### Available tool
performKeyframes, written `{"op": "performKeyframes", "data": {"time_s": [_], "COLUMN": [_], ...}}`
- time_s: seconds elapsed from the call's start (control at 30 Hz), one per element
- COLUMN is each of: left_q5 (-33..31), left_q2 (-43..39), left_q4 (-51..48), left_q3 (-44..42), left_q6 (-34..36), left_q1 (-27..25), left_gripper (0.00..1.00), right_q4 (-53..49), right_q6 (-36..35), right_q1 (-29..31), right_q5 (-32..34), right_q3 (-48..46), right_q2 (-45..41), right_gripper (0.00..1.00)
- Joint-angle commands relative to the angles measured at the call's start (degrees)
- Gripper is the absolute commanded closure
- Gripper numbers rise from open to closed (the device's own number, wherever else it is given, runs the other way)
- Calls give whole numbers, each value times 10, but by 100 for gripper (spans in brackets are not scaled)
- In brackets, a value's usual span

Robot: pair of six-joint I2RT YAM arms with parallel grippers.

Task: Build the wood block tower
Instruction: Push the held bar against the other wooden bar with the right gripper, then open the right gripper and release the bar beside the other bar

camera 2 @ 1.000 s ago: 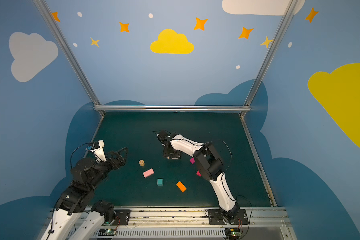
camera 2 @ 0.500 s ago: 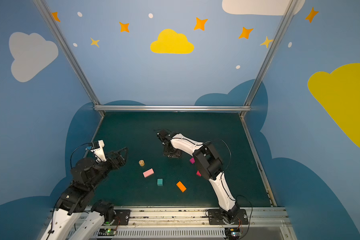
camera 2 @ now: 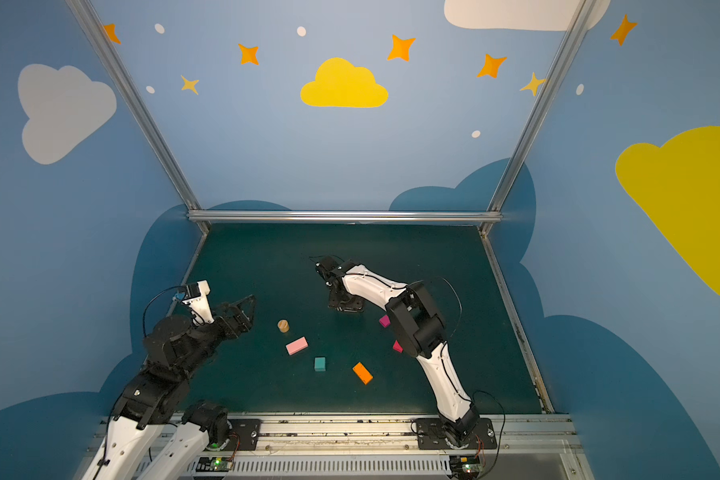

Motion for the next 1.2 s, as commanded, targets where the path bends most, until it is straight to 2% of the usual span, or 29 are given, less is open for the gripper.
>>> {"op": "performKeyframes", "data": {"time_s": [0.0,0.73,1.17], "left_q5": [-5,-7,-9], "left_q2": [0,-5,-8], "left_q4": [12,12,11], "left_q3": [-2,-3,-5], "left_q6": [10,9,8], "left_q1": [-1,-1,-1], "left_gripper": [5,5,5], "right_q4": [-12,-14,-16], "right_q6": [0,6,7], "right_q1": [-1,1,0], "right_q5": [2,-4,-4], "right_q3": [10,16,15], "right_q2": [16,25,27], "right_gripper": [36,34,23]}}
